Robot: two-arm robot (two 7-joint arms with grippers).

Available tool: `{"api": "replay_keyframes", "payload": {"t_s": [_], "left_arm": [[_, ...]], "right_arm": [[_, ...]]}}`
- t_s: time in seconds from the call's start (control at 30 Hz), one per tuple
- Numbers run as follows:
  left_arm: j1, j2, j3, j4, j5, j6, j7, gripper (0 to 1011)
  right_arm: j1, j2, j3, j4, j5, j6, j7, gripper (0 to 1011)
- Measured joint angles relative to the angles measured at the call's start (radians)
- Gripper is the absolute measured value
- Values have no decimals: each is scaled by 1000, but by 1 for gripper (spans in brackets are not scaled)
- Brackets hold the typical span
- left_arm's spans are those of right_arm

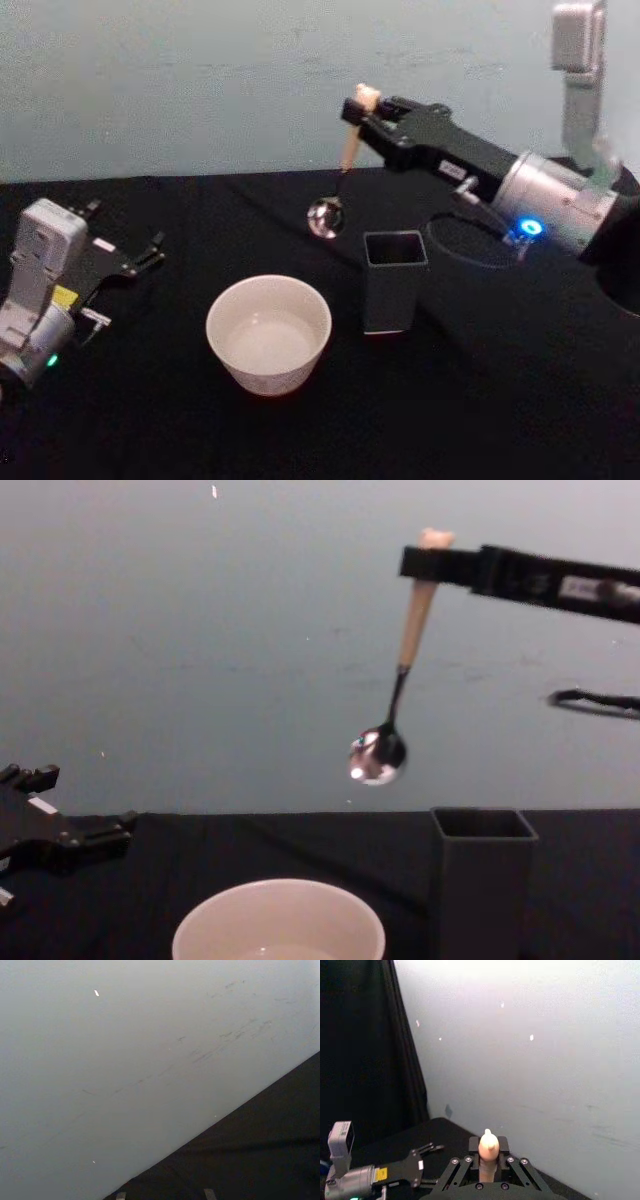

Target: Pick up the stirring spoon with one hand, stir inside the cup, then place it back in its original position.

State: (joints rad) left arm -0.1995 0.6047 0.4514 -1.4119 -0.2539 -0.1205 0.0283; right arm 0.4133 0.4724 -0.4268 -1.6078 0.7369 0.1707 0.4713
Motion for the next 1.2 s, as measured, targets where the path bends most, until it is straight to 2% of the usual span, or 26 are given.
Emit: {"api": "replay_keyframes", "payload": {"t_s": [0.23,0.5,0.7,1.2], "left_arm": [[0,0,0,0,0,0,0,1001],[0,0,0,0,0,0,0,1001],[0,0,0,0,0,0,0,1001],[0,0,0,0,0,0,0,1001]], "right_arm": [[-30,48,28,-32,36,-14,-14,212],[-63,93,44,-45,53,-31,-20,212],[-69,104,44,-36,51,-41,-26,212],[-78,104,28,4,2,-60,-27,212]]}}
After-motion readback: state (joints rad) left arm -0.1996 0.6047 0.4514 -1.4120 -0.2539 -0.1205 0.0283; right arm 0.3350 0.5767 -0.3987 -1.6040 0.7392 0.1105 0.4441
